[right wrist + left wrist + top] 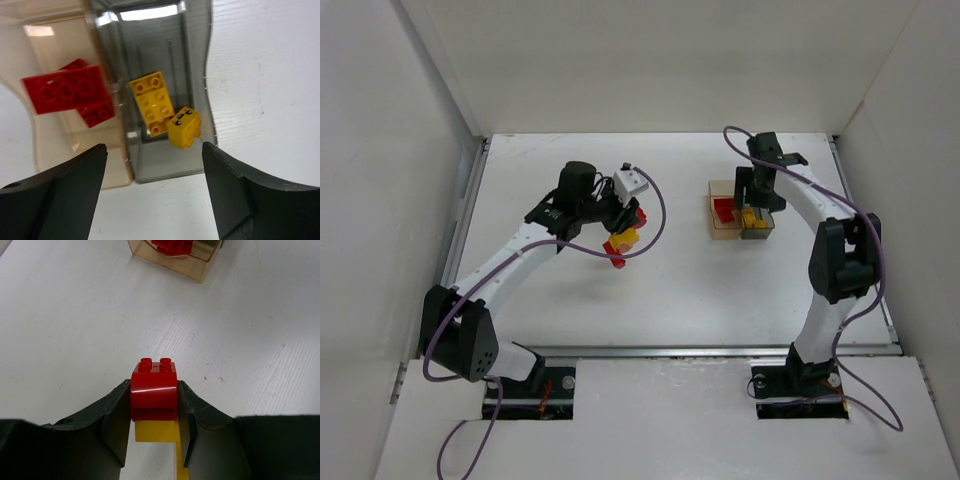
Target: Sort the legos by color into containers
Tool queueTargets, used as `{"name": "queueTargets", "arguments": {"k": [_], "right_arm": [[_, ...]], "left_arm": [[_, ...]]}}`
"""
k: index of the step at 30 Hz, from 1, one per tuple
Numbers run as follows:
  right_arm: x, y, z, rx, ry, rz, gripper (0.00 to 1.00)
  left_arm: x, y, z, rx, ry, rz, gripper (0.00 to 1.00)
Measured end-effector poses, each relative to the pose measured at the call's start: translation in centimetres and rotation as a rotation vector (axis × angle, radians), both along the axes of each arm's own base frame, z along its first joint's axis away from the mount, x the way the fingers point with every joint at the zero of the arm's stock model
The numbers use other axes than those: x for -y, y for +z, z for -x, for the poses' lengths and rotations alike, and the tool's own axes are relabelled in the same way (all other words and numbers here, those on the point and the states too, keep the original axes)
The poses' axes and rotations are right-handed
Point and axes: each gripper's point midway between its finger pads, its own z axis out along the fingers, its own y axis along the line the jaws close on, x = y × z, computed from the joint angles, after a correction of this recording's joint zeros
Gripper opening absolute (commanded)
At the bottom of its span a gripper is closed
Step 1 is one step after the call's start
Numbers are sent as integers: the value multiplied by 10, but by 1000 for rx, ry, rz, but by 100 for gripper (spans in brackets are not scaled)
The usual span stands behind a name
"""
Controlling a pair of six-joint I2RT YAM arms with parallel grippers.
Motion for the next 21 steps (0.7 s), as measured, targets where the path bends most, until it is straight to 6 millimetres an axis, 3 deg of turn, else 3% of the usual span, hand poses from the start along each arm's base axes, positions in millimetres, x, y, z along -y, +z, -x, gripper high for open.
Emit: {"name": "queueTargets", "arguments": {"k": [3,5,10,14,17,21], "right_arm": [[-19,16,2,35,79,-11,84],[-46,35,3,92,182,-50,86],[-134,117,35,356,573,-252,86],[-176,181,68,569,850,-419,86],[-193,201,77,633,962,-484,85],[-220,196,89,618,1098,-550,83]], "left_arm": [[1,1,0,0,0,4,0],[1,1,0,-2,-1,8,0],[7,6,5,-7,-43,33,0],[15,26,12,1,-134,95,0],[18,48,9,27,-180,151,0],[23,75,6,65,-227,203,0]]}}
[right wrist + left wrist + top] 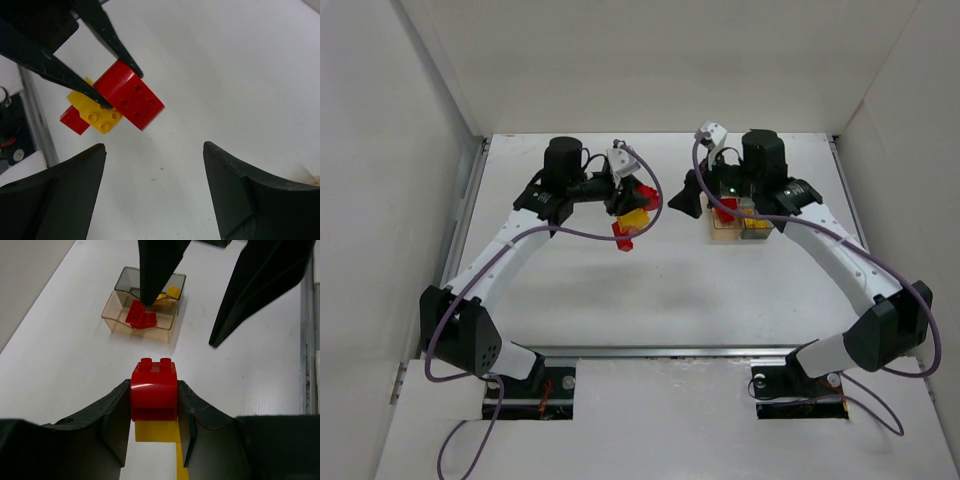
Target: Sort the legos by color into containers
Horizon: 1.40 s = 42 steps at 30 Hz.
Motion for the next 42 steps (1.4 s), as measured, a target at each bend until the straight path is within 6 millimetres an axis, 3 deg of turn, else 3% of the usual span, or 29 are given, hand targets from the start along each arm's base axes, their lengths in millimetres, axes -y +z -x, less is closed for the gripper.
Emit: {"name": "queueTargets", "arguments": {"k": [6,8,13,17,24,31,35,39,42], "right_arm": [[-31,-14,20,-19,142,4,78],[-37,-13,24,-12,162,2,72],[-47,-4,26,17,190,-10,72],[-50,-1,26,22,199,-15,63],[-53,2,30,33,221,-13,60],[-51,-3,32,31,232,7,66],[-49,-8,33,25,229,28,78],[-47,-9,31,34,223,39,78],[-47,-8,32,36,221,38,69]], "left_arm": [[8,20,13,8,-88,52,0],[9,22,17,-2,-108,63,0],[11,23,23,-22,-133,76,0],[12,25,27,-38,-153,87,0],[13,28,29,-51,-164,102,0],[14,31,31,-61,-171,109,0],[14,34,33,-57,-181,114,0],[14,34,33,-60,-184,114,0],[14,35,33,-58,-184,115,0]]}}
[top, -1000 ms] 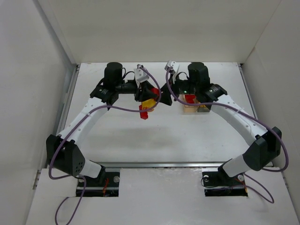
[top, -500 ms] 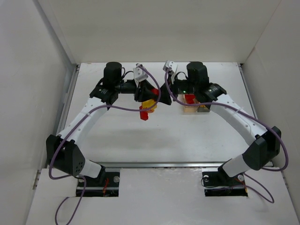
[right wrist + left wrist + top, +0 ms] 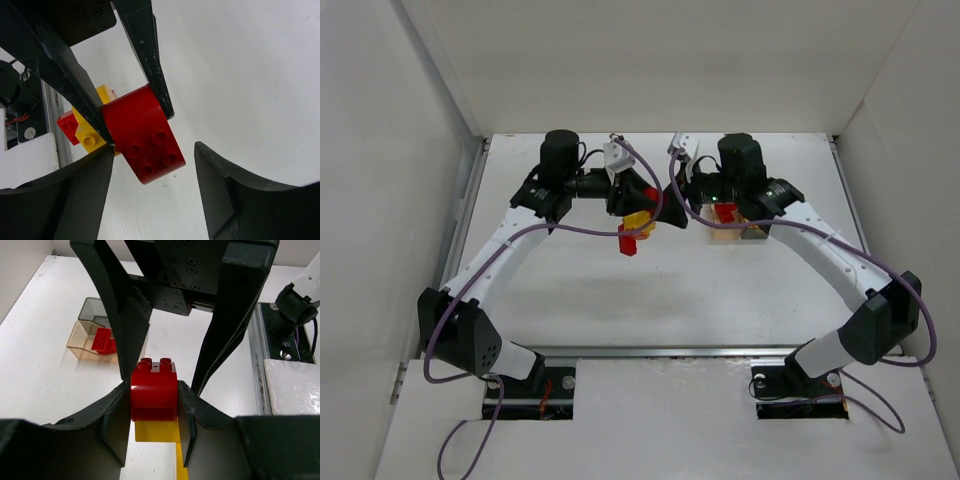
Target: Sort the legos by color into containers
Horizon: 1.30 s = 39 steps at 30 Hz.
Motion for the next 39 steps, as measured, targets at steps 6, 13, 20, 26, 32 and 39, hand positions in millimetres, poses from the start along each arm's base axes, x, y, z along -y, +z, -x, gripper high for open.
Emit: {"name": "queueTargets", "arguments": {"k": [6,13,20,26,32,39], "right_arm": [[0,5,1,19,-1,-9,47],[-1,6,5,13,12,-12,38],[0,6,6,8,16,-10,7],[-1,6,6,1,9,-11,0],[2,2,1,-12,-29,-2,0],[11,-3,-16,-64,-180,7,0]], "left_arm": [[0,2,1,7,-9,6,0],[1,3,4,2,-25,10,0],[1,3,5,2,-29,12,13],[1,3,5,2,-29,11,70],[-2,0,3,-12,-14,2,92],[-10,-11,-7,-26,58,-54,100]]}}
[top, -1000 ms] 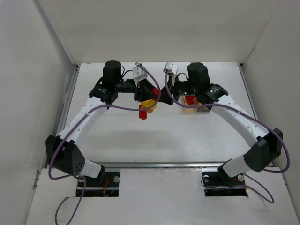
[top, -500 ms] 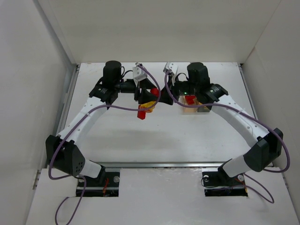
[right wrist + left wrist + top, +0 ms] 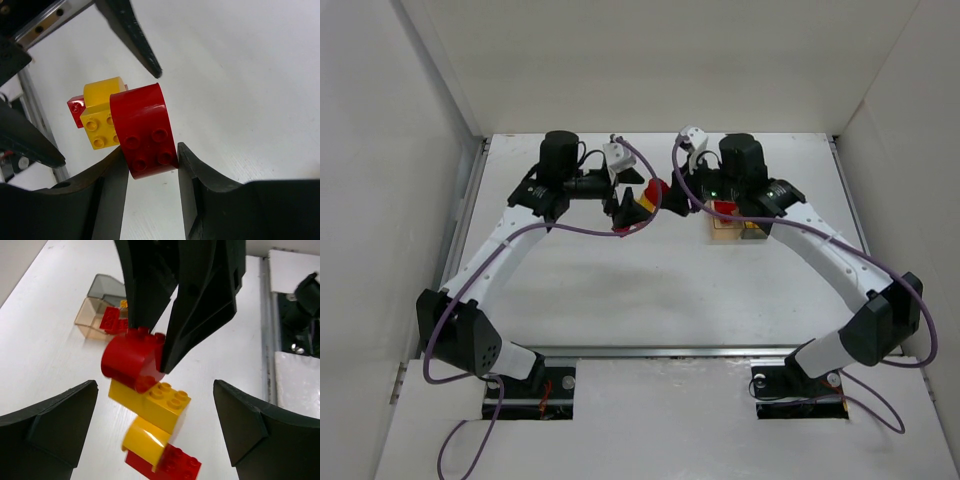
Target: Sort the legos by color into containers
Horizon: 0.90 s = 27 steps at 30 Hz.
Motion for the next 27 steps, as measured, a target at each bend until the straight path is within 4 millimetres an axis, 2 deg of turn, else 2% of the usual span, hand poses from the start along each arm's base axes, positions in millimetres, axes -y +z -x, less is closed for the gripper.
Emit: {"name": "queueTargets", "arguments": {"k": [5,9,12,13,17,20,25,27], "right_arm": [[0,-1,-21,-108,-170,-72,0],[-7,-16,-41,-233,-280,-118,0],[-11,-34,-50,-309,-337,-121,0],[-11,-38,-52,-325,-352,-121,0],[-10,-39,-54,-348,-382,-133,0],[-11,-38,-55,-354,-391,-142,0],[-11,-38,-55,-360,-394,-146,0],[-11,-38,-55,-361,-394,-146,0]], "left_arm": [[-13,-13,-30,69,166,-97,100],[-22,-23,-50,145,286,-172,99],[-24,-28,-54,189,330,-216,92],[-24,-29,-56,206,339,-227,86],[-27,-26,-62,278,357,-260,76],[-30,-30,-64,325,349,-293,76],[-34,-42,-62,362,313,-349,83],[-34,-43,-63,371,305,-360,81]]}}
